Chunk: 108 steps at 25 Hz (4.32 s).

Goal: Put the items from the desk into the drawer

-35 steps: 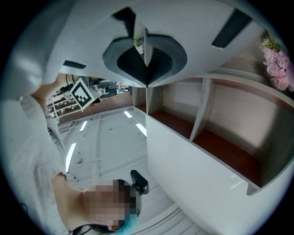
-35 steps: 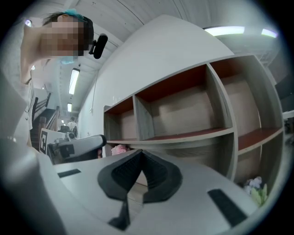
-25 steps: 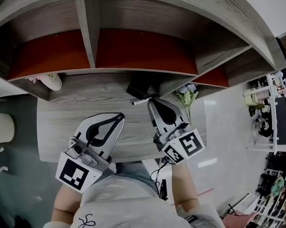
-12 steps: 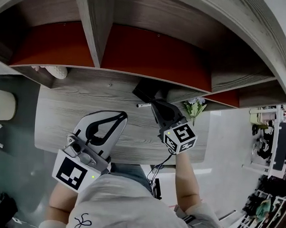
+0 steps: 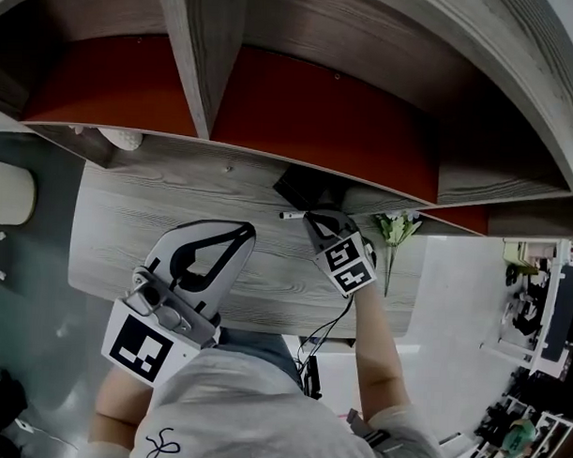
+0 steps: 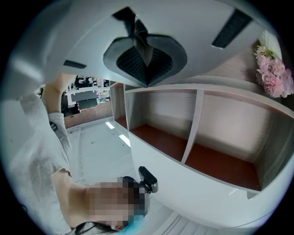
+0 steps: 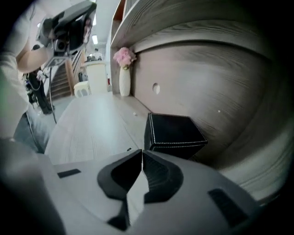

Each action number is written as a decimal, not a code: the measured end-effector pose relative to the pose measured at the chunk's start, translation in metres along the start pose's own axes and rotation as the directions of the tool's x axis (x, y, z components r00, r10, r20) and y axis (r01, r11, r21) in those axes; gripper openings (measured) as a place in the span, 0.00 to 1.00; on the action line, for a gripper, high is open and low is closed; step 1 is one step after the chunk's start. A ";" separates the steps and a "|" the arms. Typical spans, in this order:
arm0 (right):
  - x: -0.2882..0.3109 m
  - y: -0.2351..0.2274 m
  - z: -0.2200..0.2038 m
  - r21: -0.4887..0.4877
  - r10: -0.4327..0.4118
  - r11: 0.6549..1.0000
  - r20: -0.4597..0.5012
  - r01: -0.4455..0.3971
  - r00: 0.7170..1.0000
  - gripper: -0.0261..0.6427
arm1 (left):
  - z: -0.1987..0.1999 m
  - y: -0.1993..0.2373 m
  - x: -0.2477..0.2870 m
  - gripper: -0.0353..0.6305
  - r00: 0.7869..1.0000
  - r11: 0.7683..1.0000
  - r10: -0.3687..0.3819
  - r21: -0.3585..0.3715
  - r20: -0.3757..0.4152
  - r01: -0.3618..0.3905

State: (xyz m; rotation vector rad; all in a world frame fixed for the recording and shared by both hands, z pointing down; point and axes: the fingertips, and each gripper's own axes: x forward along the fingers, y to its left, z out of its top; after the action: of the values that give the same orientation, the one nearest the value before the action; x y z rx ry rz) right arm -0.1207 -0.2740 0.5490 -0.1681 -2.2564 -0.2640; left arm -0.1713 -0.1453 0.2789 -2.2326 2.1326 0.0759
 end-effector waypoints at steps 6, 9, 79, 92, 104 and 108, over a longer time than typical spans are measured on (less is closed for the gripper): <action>0.019 -0.004 -0.018 -0.150 -0.001 0.988 -0.153 -0.023 0.988 0.10 | -0.003 0.005 -0.002 0.07 1.000 1.000 0.017 0.001 -0.015 -0.017; 0.027 -0.006 -0.028 -0.227 -0.015 0.973 -0.224 -0.037 0.975 0.12 | -0.004 0.008 -0.004 0.07 1.000 1.000 0.026 0.001 -0.017 -0.026; -0.096 0.089 0.105 0.337 -0.311 0.919 0.304 0.204 0.900 0.14 | 0.020 -0.035 -0.082 0.07 0.967 0.968 -0.251 -0.001 0.040 0.251; -0.200 0.162 0.133 0.502 -0.556 0.801 0.421 0.326 0.717 0.14 | 0.026 -0.084 -0.120 0.07 0.889 0.890 -0.456 0.049 0.043 0.454; -0.288 0.212 0.083 0.648 -0.763 0.606 0.311 0.461 0.567 0.14 | 0.013 -0.174 -0.120 0.07 0.723 0.724 -0.689 -0.001 0.041 0.690; -0.314 0.219 0.050 0.686 -0.811 0.538 0.262 0.489 0.523 0.14 | 0.008 -0.209 -0.109 0.07 0.673 0.673 -0.738 -0.015 0.046 0.739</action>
State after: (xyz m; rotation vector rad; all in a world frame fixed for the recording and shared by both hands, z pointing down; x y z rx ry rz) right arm 0.0890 -0.0600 0.3057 1.1588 -2.7845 0.0518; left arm 0.0320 -0.0267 0.2797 -2.8878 1.0405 0.1098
